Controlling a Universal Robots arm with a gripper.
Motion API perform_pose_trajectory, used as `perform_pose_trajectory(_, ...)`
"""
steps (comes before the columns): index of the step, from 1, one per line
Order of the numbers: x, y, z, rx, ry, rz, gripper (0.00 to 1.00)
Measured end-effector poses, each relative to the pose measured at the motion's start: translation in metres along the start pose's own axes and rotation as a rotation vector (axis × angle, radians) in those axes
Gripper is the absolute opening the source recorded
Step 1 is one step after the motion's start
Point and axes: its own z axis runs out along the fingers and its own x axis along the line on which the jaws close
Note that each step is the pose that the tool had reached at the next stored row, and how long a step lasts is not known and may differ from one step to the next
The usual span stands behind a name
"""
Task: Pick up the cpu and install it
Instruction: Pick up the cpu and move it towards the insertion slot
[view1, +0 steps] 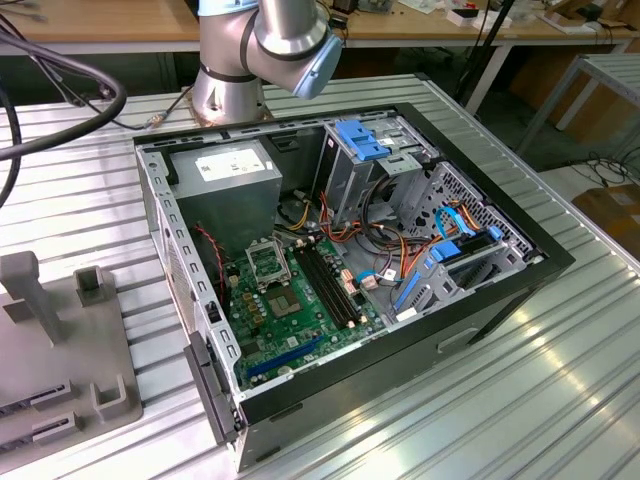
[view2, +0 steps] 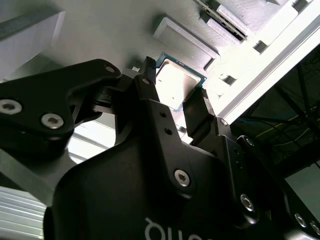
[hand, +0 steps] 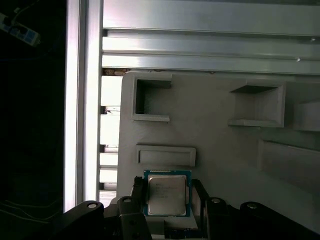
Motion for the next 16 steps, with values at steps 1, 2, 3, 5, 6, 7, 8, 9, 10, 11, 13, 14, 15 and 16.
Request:
perform_pose_trajectory(1, 0.0000, 0.0000, -0.0004, 0.0001, 0.0000, 0.000, 0.47)
perform_pose_trajectory(2, 0.0000, 0.0000, -0.0006, 0.0001, 0.0001, 0.000, 0.47)
perform_pose_trajectory(3, 0.0000, 0.0000, -0.0008, 0.0000, 0.0000, 0.000, 0.47)
perform_pose_trajectory(5, 0.0000, 0.0000, -0.0013, 0.0000, 0.0000, 0.000, 0.47)
perform_pose_trajectory(6, 0.0000, 0.0001, -0.0014, 0.0000, 0.0000, 0.000, 0.47)
perform_pose_trajectory(7, 0.0000, 0.0000, -0.0016, 0.0000, 0.0000, 0.000, 0.47)
perform_pose_trajectory(8, 0.0000, 0.0000, -0.0017, 0.0000, 0.0000, 0.000, 0.47)
perform_pose_trajectory(9, 0.0000, 0.0000, -0.0019, 0.0000, 0.0001, 0.000, 0.47)
perform_pose_trajectory(10, 0.0000, 0.0000, -0.0021, 0.0001, 0.0002, 0.000, 0.47)
perform_pose_trajectory(11, 0.0000, 0.0000, -0.0025, 0.0001, 0.0002, 0.000, 0.47)
perform_pose_trajectory(13, 0.0000, 0.0001, -0.0032, 0.0001, 0.0001, 0.000, 0.47)
perform_pose_trajectory(14, 0.0001, 0.0001, -0.0037, 0.0001, 0.0001, 0.000, 0.47)
perform_pose_trajectory(15, 0.0000, 0.0001, -0.0041, 0.0001, 0.0001, 0.000, 0.47)
perform_pose_trajectory(16, 0.0001, 0.0001, -0.0046, 0.0001, 0.0000, 0.000, 0.47)
